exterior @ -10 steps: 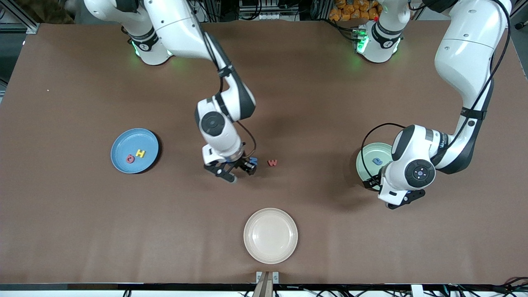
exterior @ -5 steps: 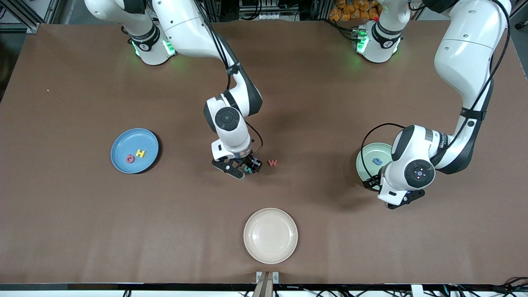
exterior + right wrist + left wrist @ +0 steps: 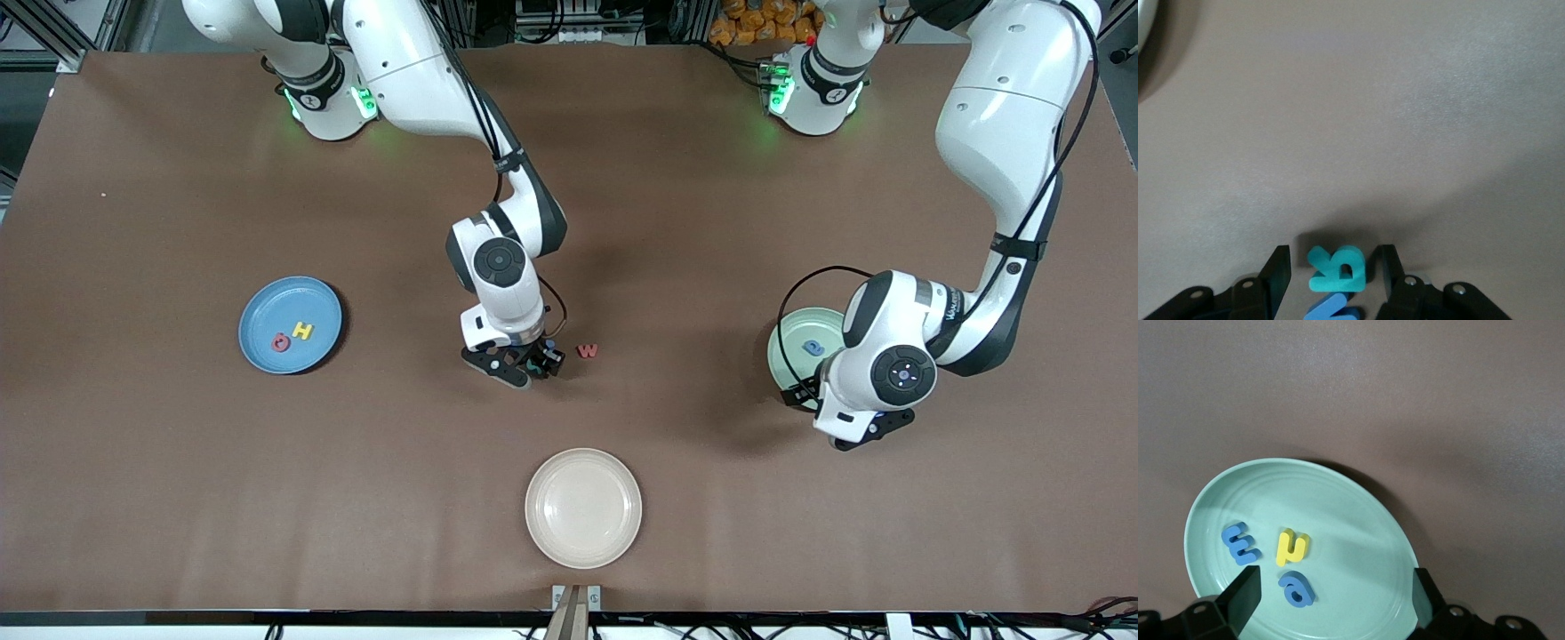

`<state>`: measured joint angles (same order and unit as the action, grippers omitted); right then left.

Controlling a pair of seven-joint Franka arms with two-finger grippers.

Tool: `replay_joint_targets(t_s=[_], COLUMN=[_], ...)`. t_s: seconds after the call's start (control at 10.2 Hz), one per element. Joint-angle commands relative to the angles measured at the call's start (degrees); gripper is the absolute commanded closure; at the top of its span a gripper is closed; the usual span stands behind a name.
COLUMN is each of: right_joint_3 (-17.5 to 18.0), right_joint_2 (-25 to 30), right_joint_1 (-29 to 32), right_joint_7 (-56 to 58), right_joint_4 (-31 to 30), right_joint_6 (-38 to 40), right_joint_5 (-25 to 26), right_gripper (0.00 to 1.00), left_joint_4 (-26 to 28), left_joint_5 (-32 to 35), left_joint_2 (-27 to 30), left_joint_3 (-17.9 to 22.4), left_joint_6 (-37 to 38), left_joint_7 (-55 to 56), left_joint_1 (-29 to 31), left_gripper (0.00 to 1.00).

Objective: Sort uppercase to blue plate, lowercase to green plate
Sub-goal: 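Grasp the cyan b with the right gripper, then carry the cyan letter toward the blue plate while the left gripper reaches pink m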

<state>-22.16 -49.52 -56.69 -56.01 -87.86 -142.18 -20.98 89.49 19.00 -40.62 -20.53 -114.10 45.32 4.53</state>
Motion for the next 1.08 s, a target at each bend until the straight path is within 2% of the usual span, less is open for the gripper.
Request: replay_joint_targets(t_s=[0.0,0.2,0.98], right_joint_3=[0.2,0.2,0.2], right_joint_2=[-0.9,-1.8,-1.8], right_joint_1=[-0.2,-0.6,-0.6], right_joint_7=[-2.0,-2.1,-1.0], right_joint_4=[1.5,1.5,1.7], right_joint_6=[0.1,0.0,0.5], right_joint_5=[2.1,4.2,6.7], right_gripper=[0.41,0.47,0.69], left_joint_4=[0.1,0.0,0.0], left_joint_5=[1.0,1.0,1.0], left_joint_2=[0.2,0.2,0.2], left_joint_3=[0.0,0.0,0.0], left_joint_6=[-0.4,-0.5,-0.5], left_joint_7=[1.1,1.1,0.8], left_joint_1=[0.0,0.0,0.1], left_gripper=[0.00,0.00,0.00])
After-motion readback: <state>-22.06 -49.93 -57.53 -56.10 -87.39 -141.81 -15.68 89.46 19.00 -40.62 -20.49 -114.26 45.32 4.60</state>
